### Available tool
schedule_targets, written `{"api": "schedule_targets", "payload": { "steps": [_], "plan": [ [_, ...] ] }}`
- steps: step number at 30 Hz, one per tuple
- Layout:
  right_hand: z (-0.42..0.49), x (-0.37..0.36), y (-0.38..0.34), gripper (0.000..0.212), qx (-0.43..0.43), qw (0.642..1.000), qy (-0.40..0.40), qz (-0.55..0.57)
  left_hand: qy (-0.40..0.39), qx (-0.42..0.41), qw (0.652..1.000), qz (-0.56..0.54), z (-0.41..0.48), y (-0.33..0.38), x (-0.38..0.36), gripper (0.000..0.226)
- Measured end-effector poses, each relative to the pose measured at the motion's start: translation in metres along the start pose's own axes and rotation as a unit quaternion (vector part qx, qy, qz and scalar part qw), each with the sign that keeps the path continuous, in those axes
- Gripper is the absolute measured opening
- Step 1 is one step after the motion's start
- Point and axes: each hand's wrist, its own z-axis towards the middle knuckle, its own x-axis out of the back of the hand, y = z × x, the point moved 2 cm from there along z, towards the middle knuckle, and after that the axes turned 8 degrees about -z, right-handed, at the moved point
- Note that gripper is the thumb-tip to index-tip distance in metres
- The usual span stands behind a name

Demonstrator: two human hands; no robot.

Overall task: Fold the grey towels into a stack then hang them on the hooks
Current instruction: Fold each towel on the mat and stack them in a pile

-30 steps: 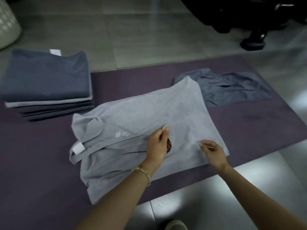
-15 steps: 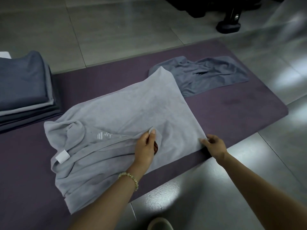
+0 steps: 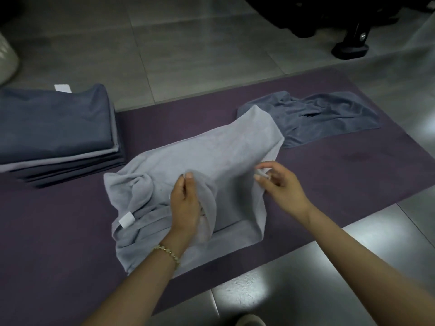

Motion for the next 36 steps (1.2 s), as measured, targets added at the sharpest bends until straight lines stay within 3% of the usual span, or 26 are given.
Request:
{"api": "schedule_targets", "payload": {
  "steps": [2,7,13,17,21,24,27,29,33,36],
  "plan": [
    [0.005,-0.023,-0.037,0.011,0.026,0.997,-0.063,0.036,0.034,-0.027,0.999,0.008,0.009,0.013,0.022,0.03],
    [0.01,-0.084,-0.098,0.027,0.062,0.975,-0.208,0.043,0.117,-0.054,0.991,0.038,0.036,0.042,0.097,0.034],
    [0.015,-0.154,-0.112,0.017,-0.021,0.959,-0.266,0.096,0.024,-0.055,0.997,0.055,0.027,0.056,0.136,0.037],
    [0.013,-0.181,-0.121,0.031,0.006,0.939,-0.337,0.067,0.05,0.007,0.999,-0.002,0.024,0.044,0.148,0.038],
    [0.02,-0.186,-0.131,0.014,0.118,0.953,-0.263,-0.091,0.055,0.016,0.998,-0.009,0.024,0.046,0.165,0.046],
    [0.025,-0.187,-0.143,0.014,0.202,0.931,-0.251,-0.172,0.057,0.041,0.997,-0.042,0.023,0.052,0.178,0.051],
    [0.02,-0.189,-0.165,0.011,0.178,0.912,-0.351,-0.114,0.042,0.067,0.995,-0.066,0.025,0.055,0.186,0.05],
    [0.017,-0.194,-0.176,0.016,0.154,0.912,-0.378,-0.044,0.02,0.084,0.993,-0.086,0.023,0.059,0.185,0.048],
    [0.026,-0.208,-0.173,0.009,0.144,0.952,-0.271,-0.008,-0.023,0.105,0.987,-0.117,0.018,0.064,0.179,0.043],
    [0.027,-0.215,-0.165,0.003,0.136,0.961,-0.24,-0.015,-0.027,0.117,0.985,-0.128,0.017,0.062,0.177,0.039]
  ]
}}
